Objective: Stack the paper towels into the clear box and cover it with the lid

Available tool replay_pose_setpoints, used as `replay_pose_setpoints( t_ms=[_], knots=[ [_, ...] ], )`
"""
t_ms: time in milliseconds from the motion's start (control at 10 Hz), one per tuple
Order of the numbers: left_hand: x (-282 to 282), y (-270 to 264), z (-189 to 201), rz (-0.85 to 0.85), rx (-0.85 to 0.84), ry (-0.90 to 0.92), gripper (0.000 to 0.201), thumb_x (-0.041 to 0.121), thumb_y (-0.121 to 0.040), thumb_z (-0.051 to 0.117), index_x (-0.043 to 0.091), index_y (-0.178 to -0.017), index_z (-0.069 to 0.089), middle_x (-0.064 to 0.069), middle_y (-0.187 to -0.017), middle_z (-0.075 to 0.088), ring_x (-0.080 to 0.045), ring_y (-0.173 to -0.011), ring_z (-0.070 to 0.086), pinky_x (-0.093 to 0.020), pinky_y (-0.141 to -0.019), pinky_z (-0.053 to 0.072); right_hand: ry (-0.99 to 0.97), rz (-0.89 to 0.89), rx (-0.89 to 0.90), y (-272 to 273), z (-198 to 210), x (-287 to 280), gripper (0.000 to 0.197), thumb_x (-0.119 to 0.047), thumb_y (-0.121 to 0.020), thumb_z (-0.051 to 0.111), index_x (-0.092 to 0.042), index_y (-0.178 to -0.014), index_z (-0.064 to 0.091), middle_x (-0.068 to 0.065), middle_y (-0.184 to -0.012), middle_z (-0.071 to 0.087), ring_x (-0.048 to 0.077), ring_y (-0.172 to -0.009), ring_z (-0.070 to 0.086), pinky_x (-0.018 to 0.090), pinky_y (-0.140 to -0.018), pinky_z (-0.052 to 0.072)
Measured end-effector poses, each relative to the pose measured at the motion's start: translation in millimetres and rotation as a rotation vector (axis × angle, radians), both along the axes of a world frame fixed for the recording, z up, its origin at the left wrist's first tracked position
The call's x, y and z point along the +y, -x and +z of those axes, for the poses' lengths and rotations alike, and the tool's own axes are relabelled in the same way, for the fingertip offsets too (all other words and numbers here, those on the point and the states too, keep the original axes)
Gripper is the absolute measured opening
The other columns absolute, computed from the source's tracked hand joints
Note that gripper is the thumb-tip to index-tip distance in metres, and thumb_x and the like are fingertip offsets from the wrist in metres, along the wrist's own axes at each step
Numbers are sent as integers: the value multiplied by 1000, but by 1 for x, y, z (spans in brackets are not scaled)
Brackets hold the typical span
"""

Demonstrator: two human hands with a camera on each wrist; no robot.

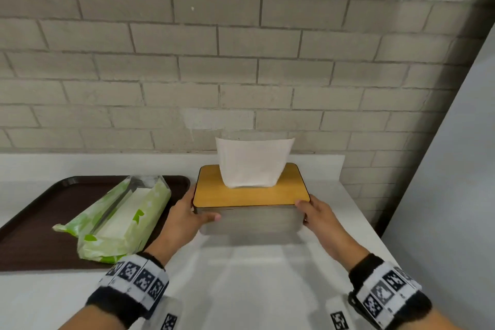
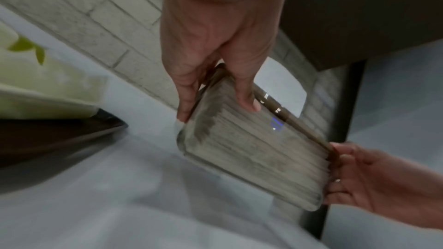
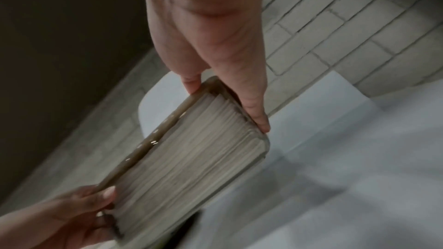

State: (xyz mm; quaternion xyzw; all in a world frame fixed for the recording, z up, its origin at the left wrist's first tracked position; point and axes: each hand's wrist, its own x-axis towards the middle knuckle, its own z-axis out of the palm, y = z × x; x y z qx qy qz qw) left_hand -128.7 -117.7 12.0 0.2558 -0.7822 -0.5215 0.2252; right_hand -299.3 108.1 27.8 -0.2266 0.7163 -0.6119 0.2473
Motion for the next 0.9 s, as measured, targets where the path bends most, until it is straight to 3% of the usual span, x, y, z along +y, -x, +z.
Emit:
replay_pose_setpoints(
  t_ms=[100,200,300,400,500,600,700,800,900],
  knots=[
    [-20,39,-16,33,14,-20,80,9,-69,82,25,-137,43,13,-105,63,-16,-110,58,-28,-94,46,-13,-83,-47,37,-13,-29,20,-16,-93,46,-17,-97,65,6,-99,67,21,-91,59,35,-89,45],
    [-33,66,-39,31,21,-80,71,2,-69,80,35,-122,45,21,-97,61,-10,-97,57,-11,-77,44,-55,-108,-65,60,-29,-44,24,-10,-92,43,-13,-103,64,5,-98,68,24,-91,61,36,-86,47],
    [-51,90,-62,53,52,-133,75,5,-63,82,43,-118,47,22,-95,69,-6,-99,61,-20,-85,46,-80,-143,-37,80,-41,-57,27,-7,-93,41,-23,-97,63,0,-97,68,21,-93,62,37,-90,48],
    [-66,112,-69,66,48,-163,80,-2,-70,78,37,-130,40,17,-104,65,-5,-102,61,-25,-91,46,-88,-169,-40,101,-48,-73,25,-12,-94,42,-20,-96,65,4,-102,69,23,-97,61,39,-96,46],
    [-78,129,-72,86,40,-190,84,-6,-69,78,34,-132,41,13,-108,64,-11,-105,58,-31,-96,47,-198,-201,116,113,-53,-89,26,-19,-100,34,-11,-110,56,4,-105,62,25,-100,57,33,-89,44],
    [-85,134,-75,92,68,-227,83,-11,-64,79,31,-126,44,15,-106,63,1,-95,58,-18,-77,53,-312,-254,260,117,-57,-102,28,-25,-102,26,-9,-107,50,8,-93,59,24,-84,53,30,-75,40],
    [-86,135,-74,97,33,-217,83,-11,-64,79,31,-126,44,11,-105,64,-14,-101,60,-29,-84,55,-350,-260,237,115,-50,-103,30,-26,-102,23,-8,-101,48,13,-98,60,24,-84,52,33,-79,42],
    [-81,132,-72,117,-60,-164,73,2,-71,80,28,-130,44,4,-106,63,-20,-99,61,-37,-88,54,-424,-163,188,115,-41,-96,37,-30,-103,22,-6,-119,45,20,-123,55,30,-106,53,32,-89,39],
    [-75,127,-58,205,-221,-63,51,30,-82,69,15,-125,48,-10,-120,63,-28,-107,60,-37,-95,48,-460,-78,175,110,-30,-80,58,-44,-100,24,-10,-147,17,18,-146,37,33,-131,40,33,-103,32]
  ],
)
